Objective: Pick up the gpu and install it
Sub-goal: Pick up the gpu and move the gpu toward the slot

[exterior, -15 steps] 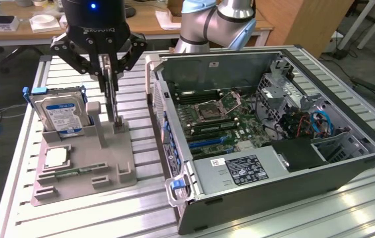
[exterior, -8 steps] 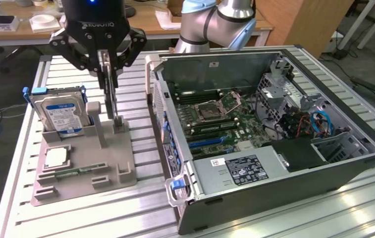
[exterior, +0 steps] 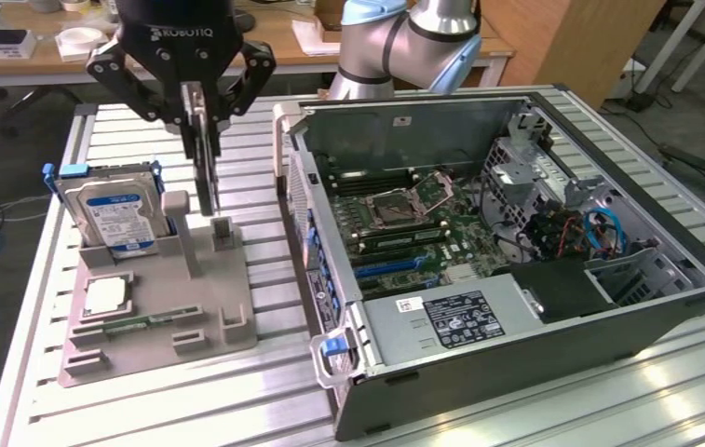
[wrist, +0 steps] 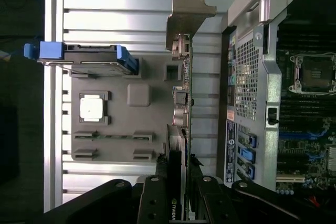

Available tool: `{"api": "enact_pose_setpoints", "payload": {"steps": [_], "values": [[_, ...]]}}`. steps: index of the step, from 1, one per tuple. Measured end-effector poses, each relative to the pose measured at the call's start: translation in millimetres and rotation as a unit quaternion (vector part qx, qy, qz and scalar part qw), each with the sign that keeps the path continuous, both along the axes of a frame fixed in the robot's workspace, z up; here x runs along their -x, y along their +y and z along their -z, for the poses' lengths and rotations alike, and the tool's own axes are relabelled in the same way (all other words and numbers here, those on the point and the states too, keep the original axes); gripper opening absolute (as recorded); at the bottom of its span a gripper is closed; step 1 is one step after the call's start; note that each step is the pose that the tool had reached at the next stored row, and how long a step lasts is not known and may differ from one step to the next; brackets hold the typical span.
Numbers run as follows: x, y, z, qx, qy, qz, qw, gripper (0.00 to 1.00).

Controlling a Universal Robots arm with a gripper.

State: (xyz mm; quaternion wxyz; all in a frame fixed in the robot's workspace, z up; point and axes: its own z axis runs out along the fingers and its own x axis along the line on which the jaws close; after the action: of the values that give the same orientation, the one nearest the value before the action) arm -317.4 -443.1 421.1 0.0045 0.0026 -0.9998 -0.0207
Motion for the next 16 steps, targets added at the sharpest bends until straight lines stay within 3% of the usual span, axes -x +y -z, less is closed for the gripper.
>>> {"api": "enact_pose_setpoints", "payload": {"steps": [6,16], "values": [[-0.7,-0.1,-2.5,-0.0016,0.0000,0.000,1.0000,0.26],[-9.8,-0.1,-2.5,-0.0017,0.0002,0.000,1.0000,0.26]]}}
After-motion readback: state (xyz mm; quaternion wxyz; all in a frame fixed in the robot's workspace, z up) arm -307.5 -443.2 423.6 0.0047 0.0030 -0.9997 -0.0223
